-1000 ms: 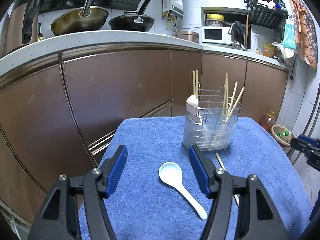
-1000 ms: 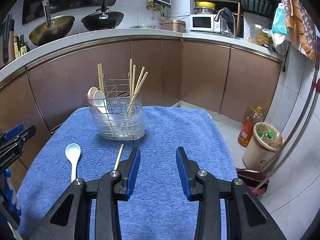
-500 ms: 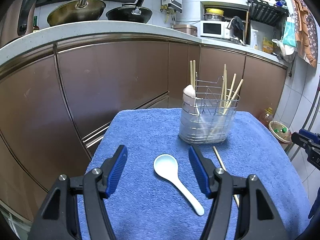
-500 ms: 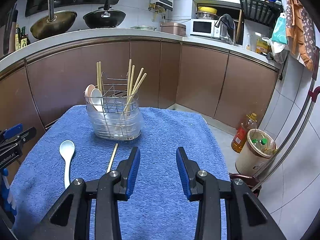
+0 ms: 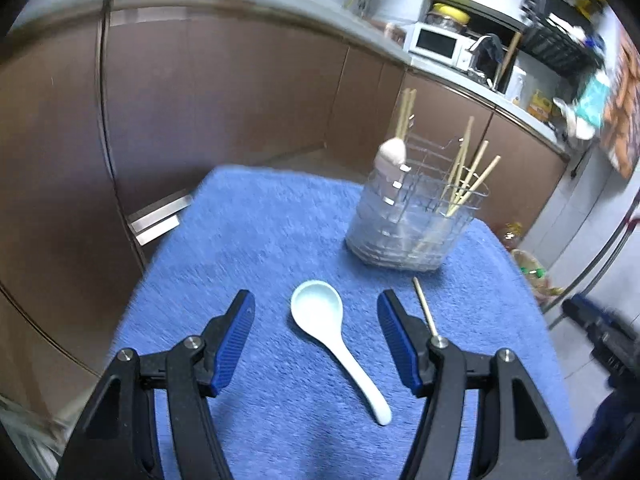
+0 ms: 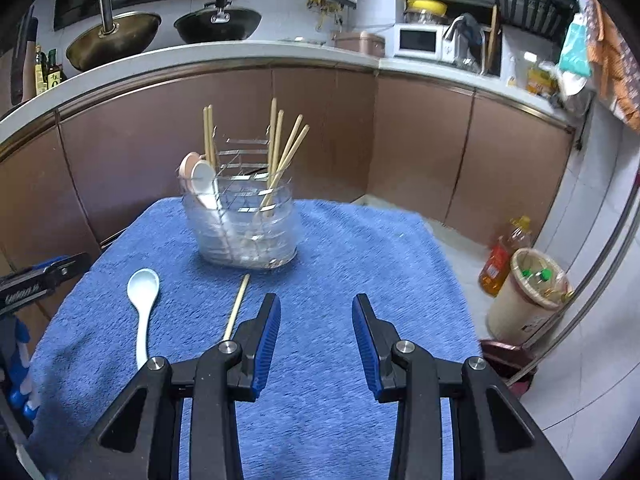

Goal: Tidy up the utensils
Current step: 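Close the left tool on the last white spoon while the right tool grasps the last chopstick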

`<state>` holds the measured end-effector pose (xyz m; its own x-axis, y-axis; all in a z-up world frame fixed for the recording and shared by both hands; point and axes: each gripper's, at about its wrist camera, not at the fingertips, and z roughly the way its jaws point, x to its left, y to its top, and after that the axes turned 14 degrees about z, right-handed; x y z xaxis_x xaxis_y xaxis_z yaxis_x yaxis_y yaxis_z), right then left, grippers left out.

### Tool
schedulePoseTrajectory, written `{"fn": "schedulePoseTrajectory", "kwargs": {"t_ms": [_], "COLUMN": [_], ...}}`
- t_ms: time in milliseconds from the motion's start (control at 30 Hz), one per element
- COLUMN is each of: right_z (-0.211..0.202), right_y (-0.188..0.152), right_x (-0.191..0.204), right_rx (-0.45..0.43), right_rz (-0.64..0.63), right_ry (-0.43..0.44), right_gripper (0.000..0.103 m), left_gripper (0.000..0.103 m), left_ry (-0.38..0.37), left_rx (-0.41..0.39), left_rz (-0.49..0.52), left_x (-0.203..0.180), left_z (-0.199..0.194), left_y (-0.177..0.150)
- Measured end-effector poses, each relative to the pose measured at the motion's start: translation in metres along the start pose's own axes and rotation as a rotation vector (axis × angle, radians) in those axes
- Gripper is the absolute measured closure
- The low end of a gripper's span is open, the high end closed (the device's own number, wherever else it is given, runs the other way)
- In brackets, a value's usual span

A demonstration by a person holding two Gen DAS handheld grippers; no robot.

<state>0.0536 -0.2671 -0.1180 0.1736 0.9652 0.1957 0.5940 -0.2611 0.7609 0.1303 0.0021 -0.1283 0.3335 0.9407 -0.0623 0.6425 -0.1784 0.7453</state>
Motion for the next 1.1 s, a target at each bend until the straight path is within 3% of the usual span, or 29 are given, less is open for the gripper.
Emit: {"fn": "schedulePoseTrajectory", "kwargs": {"t_ms": [167, 500, 667, 867, 967, 1100], "right_z": [0.022, 0.09, 0.13, 0.175, 0.187, 0.19], "right_y": [-0.005, 0.007, 0.014, 0.009, 0.006, 0.004], "right_x": [0.001, 0.025, 0.055, 0.075, 0.078, 0.085], "right_rx": [0.091, 0.324, 0.396, 0.477, 0.504, 0.512], "right_rz": [0.017, 0.047, -0.014, -0.057, -0.061, -0.093], "right_ry": [0.049, 0.228, 0.22, 0.129, 0.094, 0.067], "right_gripper": [0.068, 0.07, 0.076, 0.084, 0.091, 0.095], "left_gripper": [0.043, 0.066, 0.074, 0.079, 0.081, 0.093], "left_ry": [-0.144, -0.255, -0.271, -0.293, -0.305, -0.293], "left_rx": [0.11, 0.232, 0.253, 0.276, 0.299, 0.316], "left_rz": [-0.107, -0.15, -0.145, -0.156, -0.155, -0.136], "left_x": [0.03, 0.039, 0.04, 0.043, 0.046, 0.044], "left_z": [0.038, 0.099, 0.113, 0.127, 0.135, 0.141], "left_y": [0.004, 0.005, 0.007, 0.007, 0.008, 0.009]}}
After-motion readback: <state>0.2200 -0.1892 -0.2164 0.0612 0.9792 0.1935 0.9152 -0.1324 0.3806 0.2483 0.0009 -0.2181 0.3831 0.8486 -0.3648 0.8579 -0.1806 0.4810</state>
